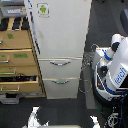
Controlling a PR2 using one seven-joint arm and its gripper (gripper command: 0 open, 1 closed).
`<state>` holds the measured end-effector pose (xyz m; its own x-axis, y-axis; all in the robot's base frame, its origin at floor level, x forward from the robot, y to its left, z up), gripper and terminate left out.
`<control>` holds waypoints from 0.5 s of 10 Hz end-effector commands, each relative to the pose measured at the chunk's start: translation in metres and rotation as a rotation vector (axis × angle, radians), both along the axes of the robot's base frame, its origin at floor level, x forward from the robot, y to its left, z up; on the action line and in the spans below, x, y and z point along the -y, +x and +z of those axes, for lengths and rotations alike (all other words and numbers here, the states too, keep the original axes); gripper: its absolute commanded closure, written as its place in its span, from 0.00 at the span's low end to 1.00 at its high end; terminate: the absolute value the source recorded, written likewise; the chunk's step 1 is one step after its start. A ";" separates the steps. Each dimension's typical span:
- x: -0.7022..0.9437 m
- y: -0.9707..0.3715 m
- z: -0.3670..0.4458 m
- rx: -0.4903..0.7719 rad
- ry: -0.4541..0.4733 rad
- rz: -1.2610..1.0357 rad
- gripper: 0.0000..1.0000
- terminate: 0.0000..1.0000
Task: Opening the fridge
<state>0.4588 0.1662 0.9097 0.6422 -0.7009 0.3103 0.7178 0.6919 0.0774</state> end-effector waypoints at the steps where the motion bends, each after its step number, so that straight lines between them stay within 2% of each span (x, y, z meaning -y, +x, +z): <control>1: 0.009 0.104 0.097 0.147 0.035 0.093 0.00 0.00; 4: 0.008 0.147 0.152 0.189 0.081 0.135 0.00 0.00; 5: -0.002 0.174 0.171 0.180 0.101 0.220 0.00 0.00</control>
